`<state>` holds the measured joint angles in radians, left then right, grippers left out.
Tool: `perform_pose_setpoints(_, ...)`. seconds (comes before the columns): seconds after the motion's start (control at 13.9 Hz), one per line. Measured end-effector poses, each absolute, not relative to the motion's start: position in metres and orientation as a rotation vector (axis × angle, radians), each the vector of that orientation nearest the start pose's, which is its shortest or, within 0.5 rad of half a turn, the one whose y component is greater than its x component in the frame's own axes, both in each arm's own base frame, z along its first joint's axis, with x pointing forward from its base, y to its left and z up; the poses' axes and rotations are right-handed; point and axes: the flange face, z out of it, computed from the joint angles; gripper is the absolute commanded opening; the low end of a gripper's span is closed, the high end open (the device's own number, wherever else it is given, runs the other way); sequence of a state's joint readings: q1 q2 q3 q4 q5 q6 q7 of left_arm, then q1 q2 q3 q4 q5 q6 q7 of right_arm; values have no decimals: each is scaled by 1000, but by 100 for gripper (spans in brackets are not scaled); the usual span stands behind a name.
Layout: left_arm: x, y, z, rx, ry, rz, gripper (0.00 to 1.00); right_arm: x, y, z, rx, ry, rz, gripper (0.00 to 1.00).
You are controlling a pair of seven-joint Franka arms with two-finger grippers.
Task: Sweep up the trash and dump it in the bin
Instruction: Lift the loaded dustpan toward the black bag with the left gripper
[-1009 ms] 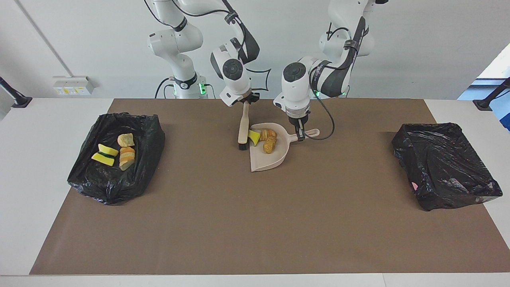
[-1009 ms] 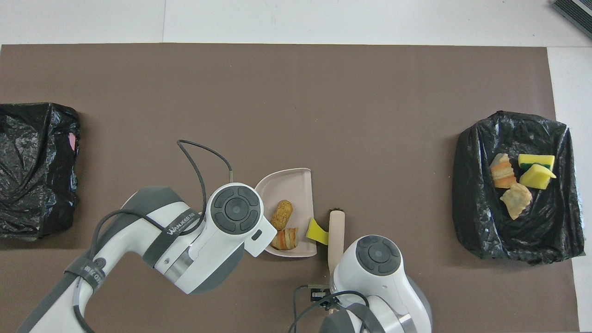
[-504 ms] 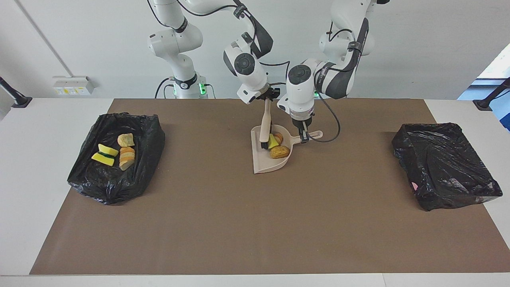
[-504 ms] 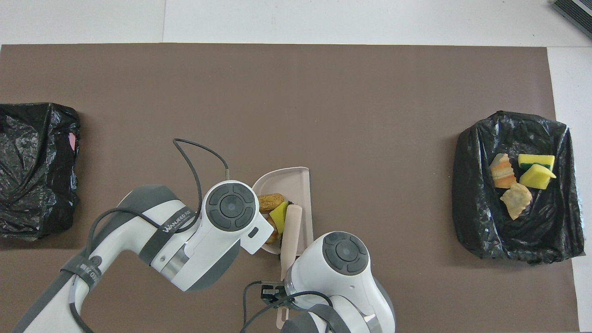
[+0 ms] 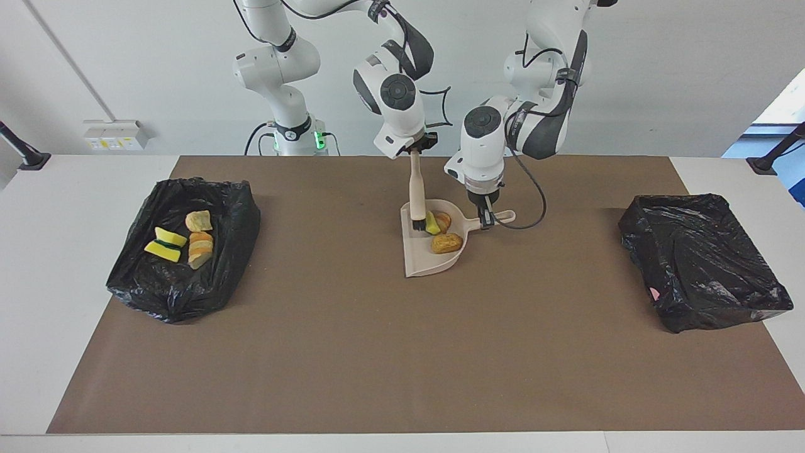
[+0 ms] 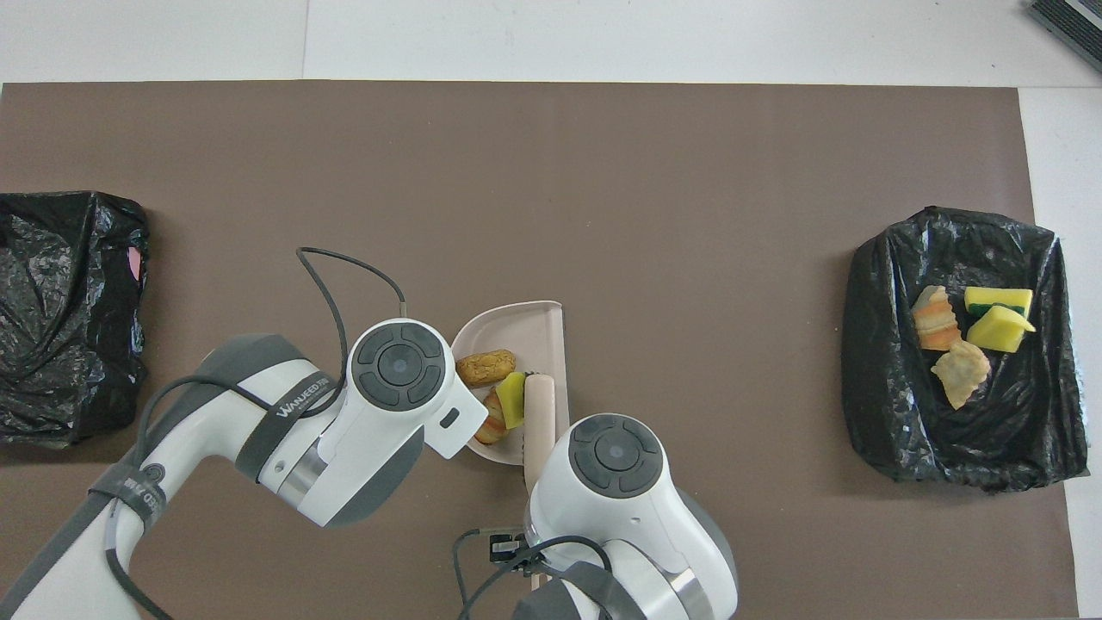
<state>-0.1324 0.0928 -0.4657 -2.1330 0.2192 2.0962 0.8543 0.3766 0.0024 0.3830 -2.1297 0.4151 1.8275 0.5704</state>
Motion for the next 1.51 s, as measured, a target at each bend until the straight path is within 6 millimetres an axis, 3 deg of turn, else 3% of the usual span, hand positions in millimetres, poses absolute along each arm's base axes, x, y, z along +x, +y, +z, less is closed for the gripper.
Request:
perform_pose_setpoints(0.58,462,-285,361,-2131,2131,190,0,363,356,441,-3027,-100,754,0)
perform_pose_setpoints(0.86,489,-262,379,-2160,2100,180,0,359,358,455,-3029,-114,710,0)
perform_pose_setpoints(1.08,526,-216,418,-2198,2102,174,0,357,359,456,-3035,-89,699,0)
perform_pose_setpoints(1.3,556,-138,460,-2231,2079,144,0,354,360,445,-3041,-34,649,0)
perform_pose_setpoints(1.51,567,-62,489,-2300,1981,104,0,329,373,425,-3065,-45,631,0)
